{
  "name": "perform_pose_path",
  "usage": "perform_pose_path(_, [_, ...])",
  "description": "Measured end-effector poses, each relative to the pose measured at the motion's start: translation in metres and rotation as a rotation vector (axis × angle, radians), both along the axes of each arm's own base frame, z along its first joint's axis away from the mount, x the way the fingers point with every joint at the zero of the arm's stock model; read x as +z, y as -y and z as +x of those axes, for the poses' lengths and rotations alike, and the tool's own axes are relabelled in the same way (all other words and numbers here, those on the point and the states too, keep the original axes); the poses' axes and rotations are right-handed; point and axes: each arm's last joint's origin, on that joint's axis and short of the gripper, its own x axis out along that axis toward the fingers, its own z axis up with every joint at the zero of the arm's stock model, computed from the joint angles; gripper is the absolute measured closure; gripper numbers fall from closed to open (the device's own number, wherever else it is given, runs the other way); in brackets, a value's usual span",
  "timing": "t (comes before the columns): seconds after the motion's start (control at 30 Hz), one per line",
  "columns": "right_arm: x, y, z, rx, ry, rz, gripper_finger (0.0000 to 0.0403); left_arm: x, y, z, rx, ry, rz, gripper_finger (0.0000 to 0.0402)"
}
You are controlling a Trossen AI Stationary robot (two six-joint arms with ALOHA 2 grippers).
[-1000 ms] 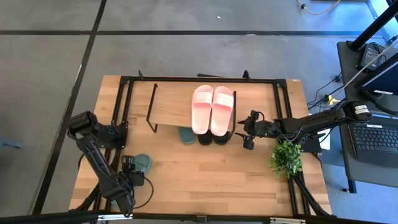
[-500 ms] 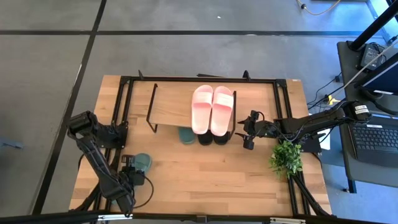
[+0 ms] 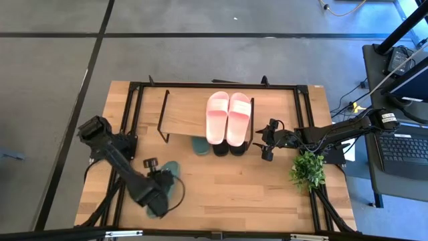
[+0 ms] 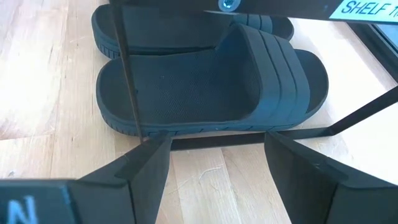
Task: Pick and place slides into the shelf
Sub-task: Put the green slide under the shelf
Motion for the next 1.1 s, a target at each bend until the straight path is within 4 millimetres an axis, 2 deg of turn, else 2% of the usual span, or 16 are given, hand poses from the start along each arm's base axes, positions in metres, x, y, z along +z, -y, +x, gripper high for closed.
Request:
perform_pose_path(0.1, [0.0, 0.0, 0.0, 0.0, 0.0, 0.0, 0.0144, 0.01, -0.015, 0.021, 0.077, 0.052, 0.008, 0.0399])
perform_pose_path(0.23, [0.0, 0.0, 0.0, 0.0, -0.001, 0.0, 0.0144, 0.013, -0.04, 0.041, 0.115, 0.072, 0.055, 0.0399])
perform_pose_path(0.37, [-0.001, 0.0, -0.001, 0.0, -0.012, -0.002, 0.0144, 0.006, -0.06, 0.057, 0.135, 0.032, 0.082, 0.0399])
perform_pose_path(0.5, [-0.001, 0.0, -0.001, 0.0, -0.02, -0.002, 0.0144, -0.008, -0.071, 0.071, 0.112, -0.024, 0.099, 0.0399])
perform_pose_path(0.77, [-0.002, 0.0, -0.001, 0.003, -0.026, -0.006, 0.0144, -0.032, -0.086, 0.088, 0.144, -0.09, 0.127, 0.0399])
perform_pose_path(1.1, [-0.002, 0.0, -0.002, 0.002, -0.031, -0.006, 0.0144, -0.033, -0.106, 0.096, 0.185, -0.064, 0.185, 0.0399])
